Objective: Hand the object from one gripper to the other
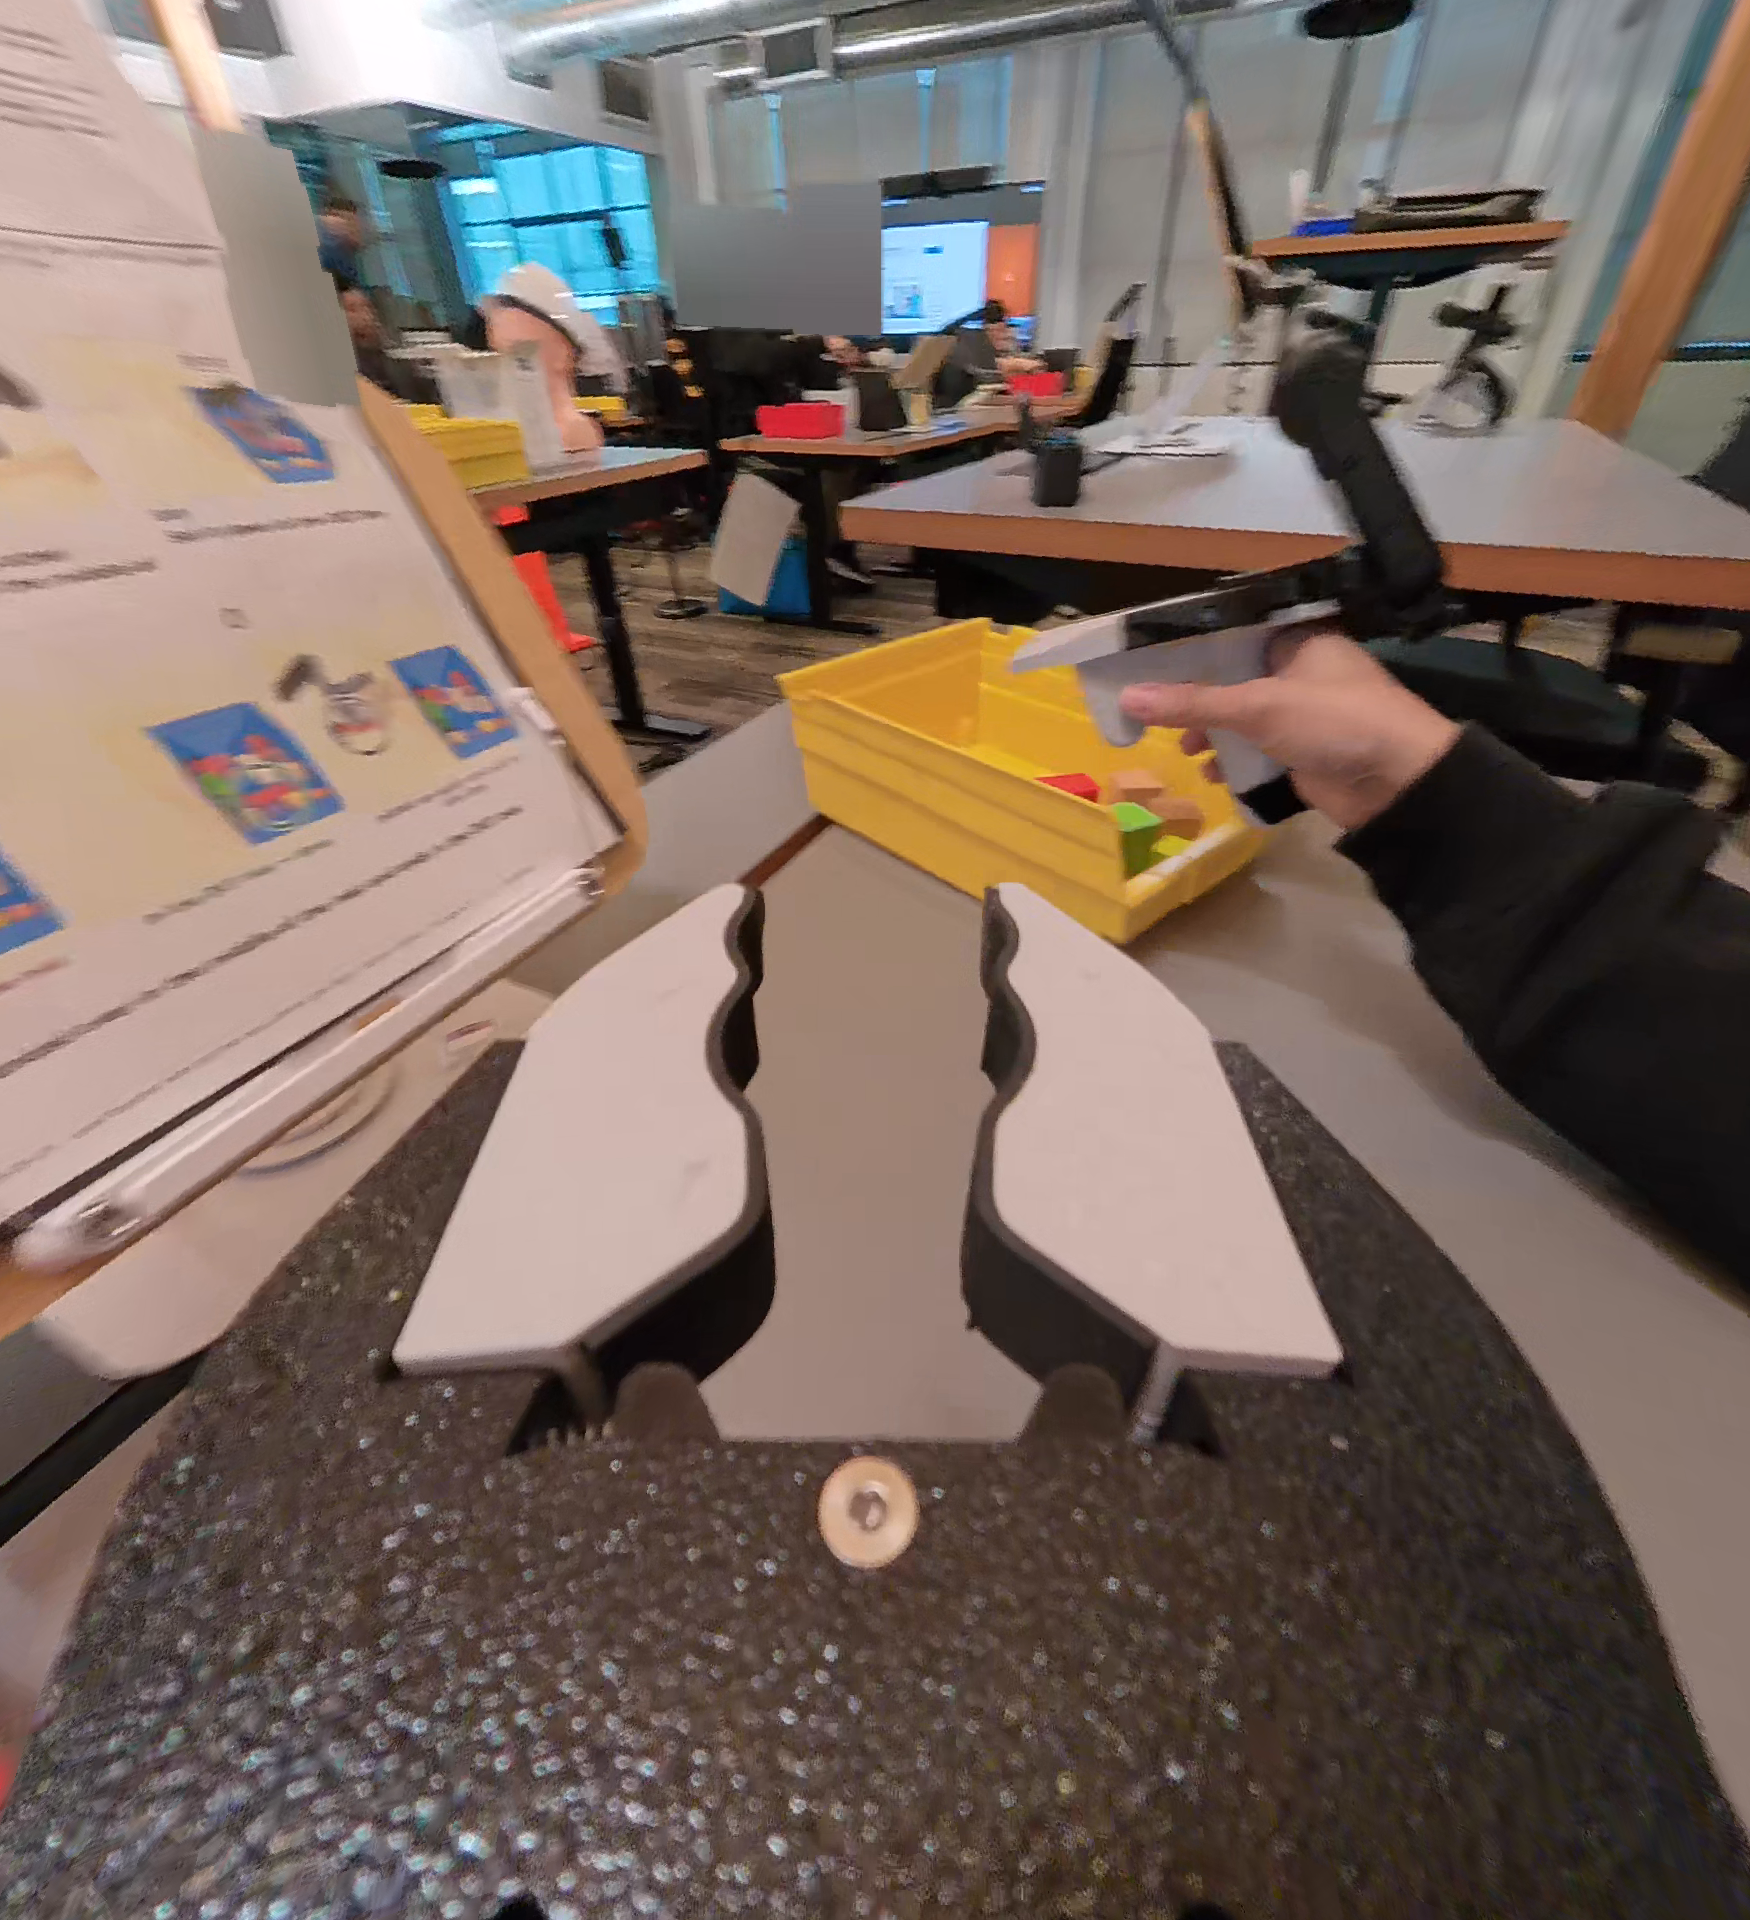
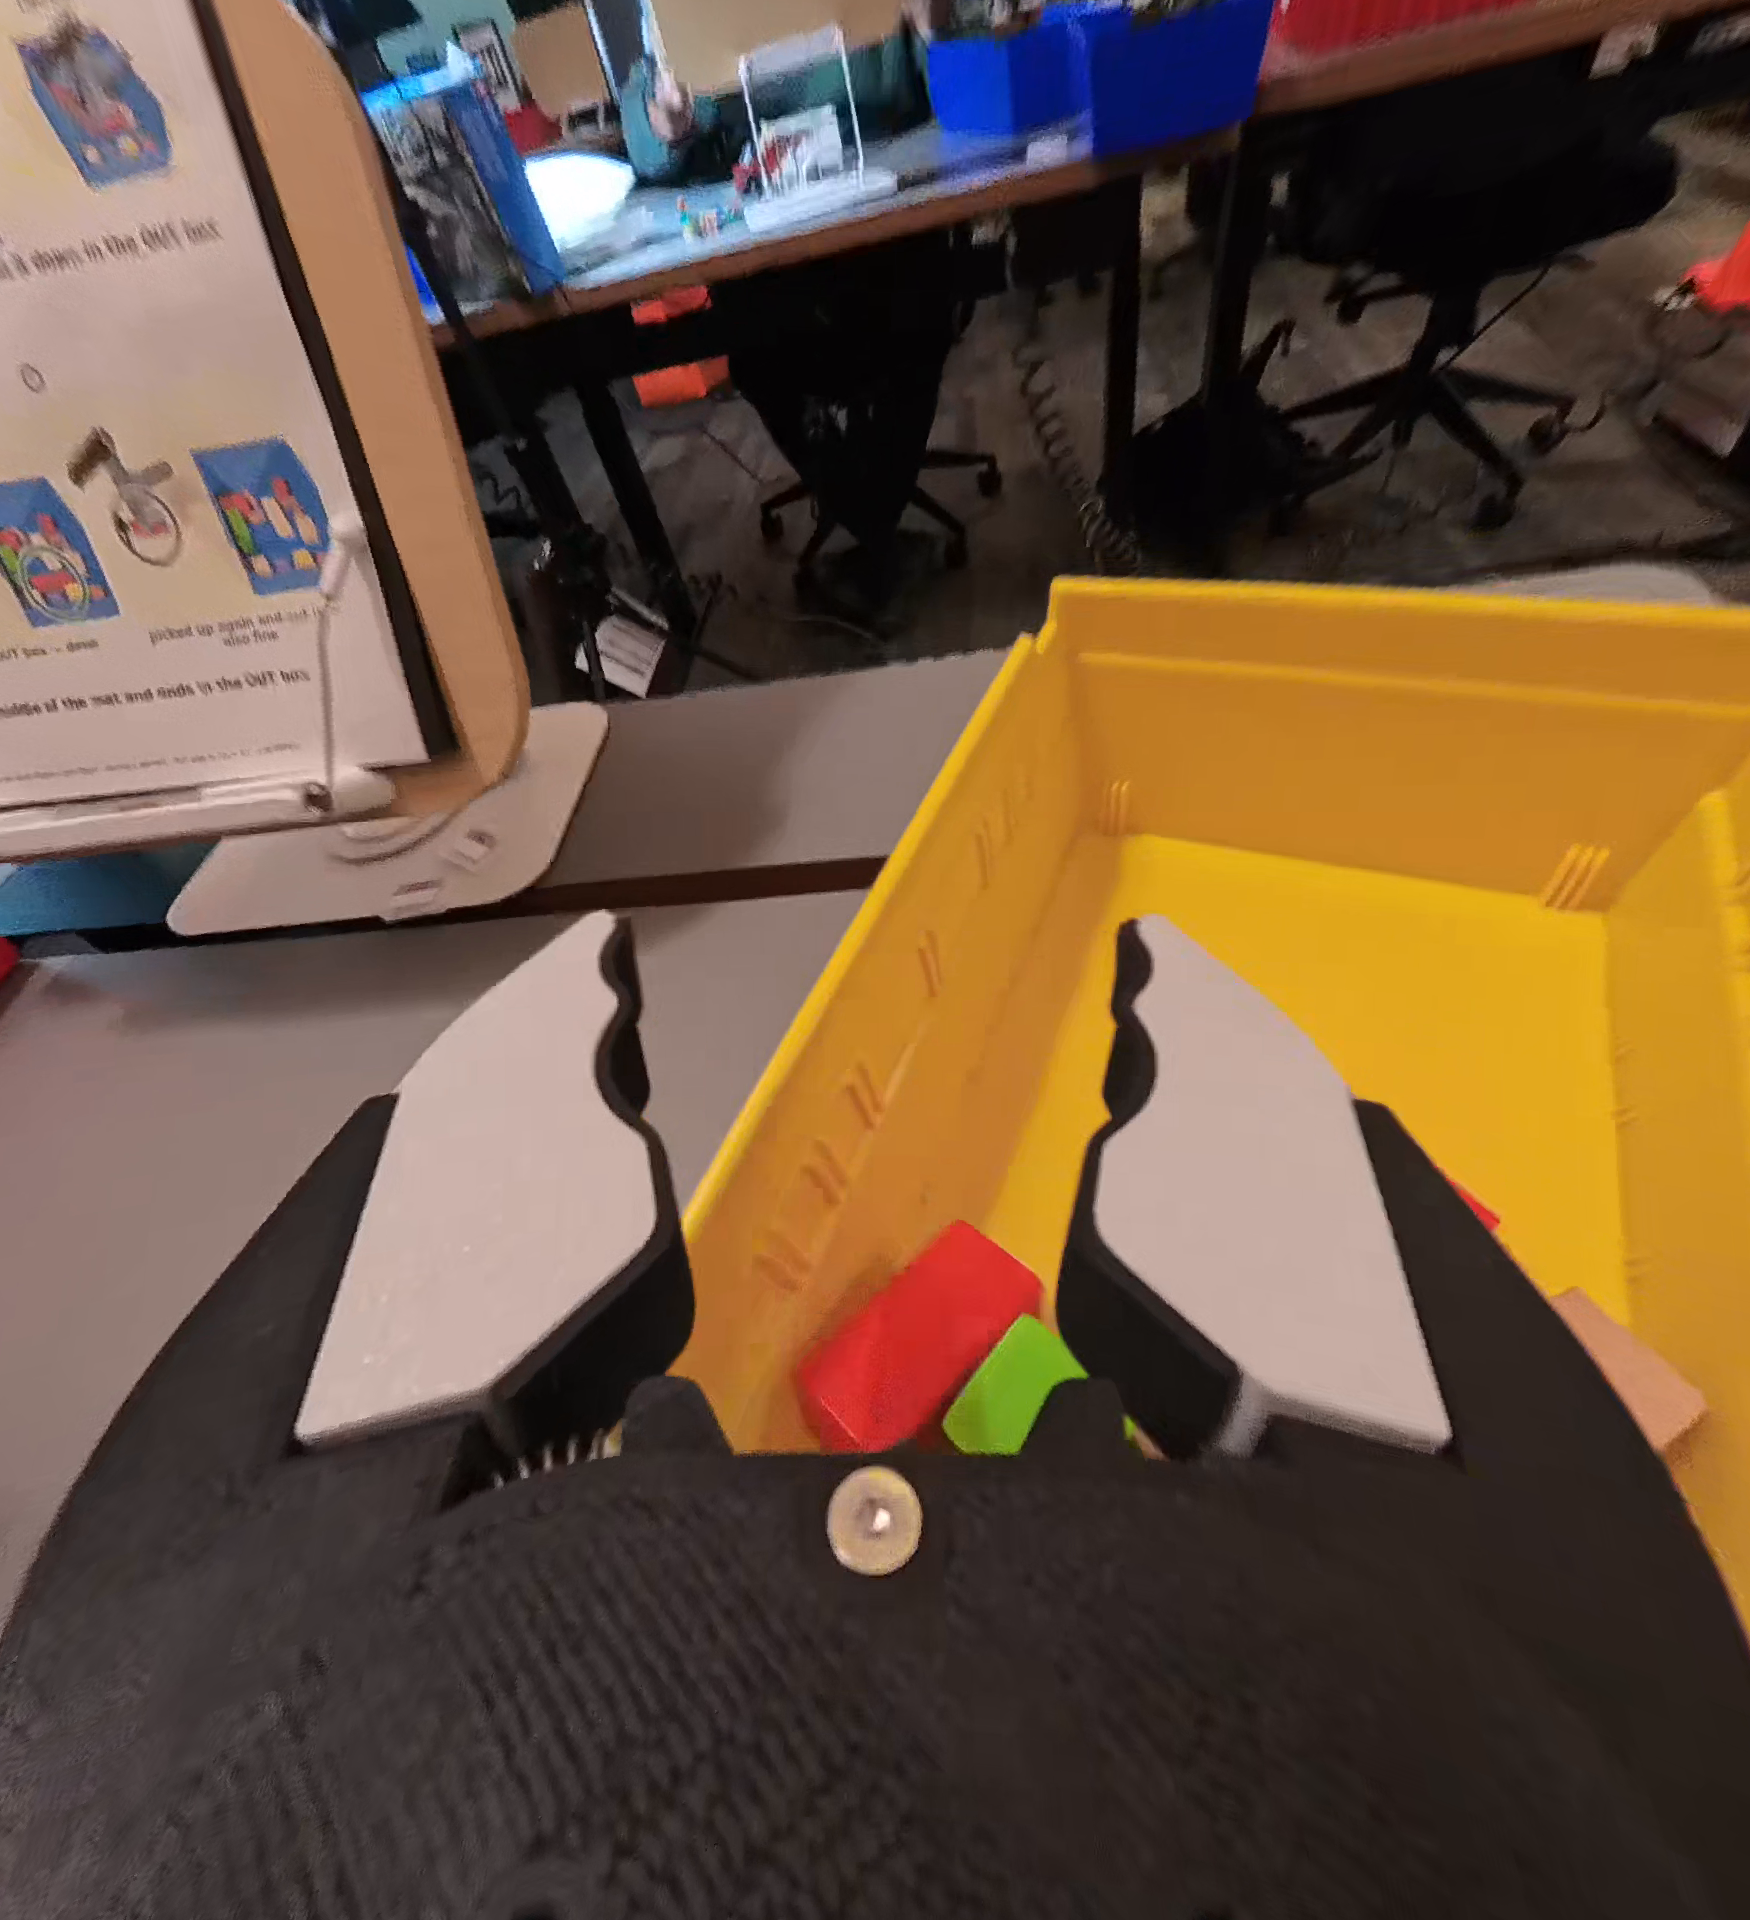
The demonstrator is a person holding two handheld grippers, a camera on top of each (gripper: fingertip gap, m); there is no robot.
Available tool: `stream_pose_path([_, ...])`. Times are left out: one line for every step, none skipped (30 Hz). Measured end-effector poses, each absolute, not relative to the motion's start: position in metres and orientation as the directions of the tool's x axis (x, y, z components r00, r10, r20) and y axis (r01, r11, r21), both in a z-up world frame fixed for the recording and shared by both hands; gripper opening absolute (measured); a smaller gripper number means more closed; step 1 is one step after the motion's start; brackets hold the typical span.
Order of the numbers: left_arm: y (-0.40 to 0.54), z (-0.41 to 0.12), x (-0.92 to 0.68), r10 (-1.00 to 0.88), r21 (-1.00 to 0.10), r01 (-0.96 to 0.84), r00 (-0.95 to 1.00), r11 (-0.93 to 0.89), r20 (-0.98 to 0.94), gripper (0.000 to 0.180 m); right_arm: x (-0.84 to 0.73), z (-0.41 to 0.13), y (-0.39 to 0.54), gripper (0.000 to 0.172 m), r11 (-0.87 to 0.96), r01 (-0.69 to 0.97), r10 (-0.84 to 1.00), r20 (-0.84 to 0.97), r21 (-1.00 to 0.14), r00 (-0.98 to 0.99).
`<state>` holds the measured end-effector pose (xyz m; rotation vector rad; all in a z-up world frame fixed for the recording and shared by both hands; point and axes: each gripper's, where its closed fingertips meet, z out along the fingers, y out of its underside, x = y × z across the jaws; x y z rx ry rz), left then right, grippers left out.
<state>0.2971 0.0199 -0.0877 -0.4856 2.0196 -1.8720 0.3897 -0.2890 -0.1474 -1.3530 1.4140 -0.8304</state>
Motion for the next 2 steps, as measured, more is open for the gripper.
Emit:
stream_pose_path([0.031, -0.084, 0.302, -0.519, -0.997, -0.025, -0.854, 0.075, -0.017, 0.039, 0.388, -0.138, -0.286, 0.089, 0.147, -0.284, -0.977, -0.184, -0.947, 0.109])
stream_pose_path([0.046, -0.082, 0.308, -0.578, -0.995, -0.045, -0.816, 0.087, -0.014, 0.039, 0.386, -0.129, -0.281, 0.089, 0.149, -0.256, -0.973, -0.187, -0.955, 0.132])
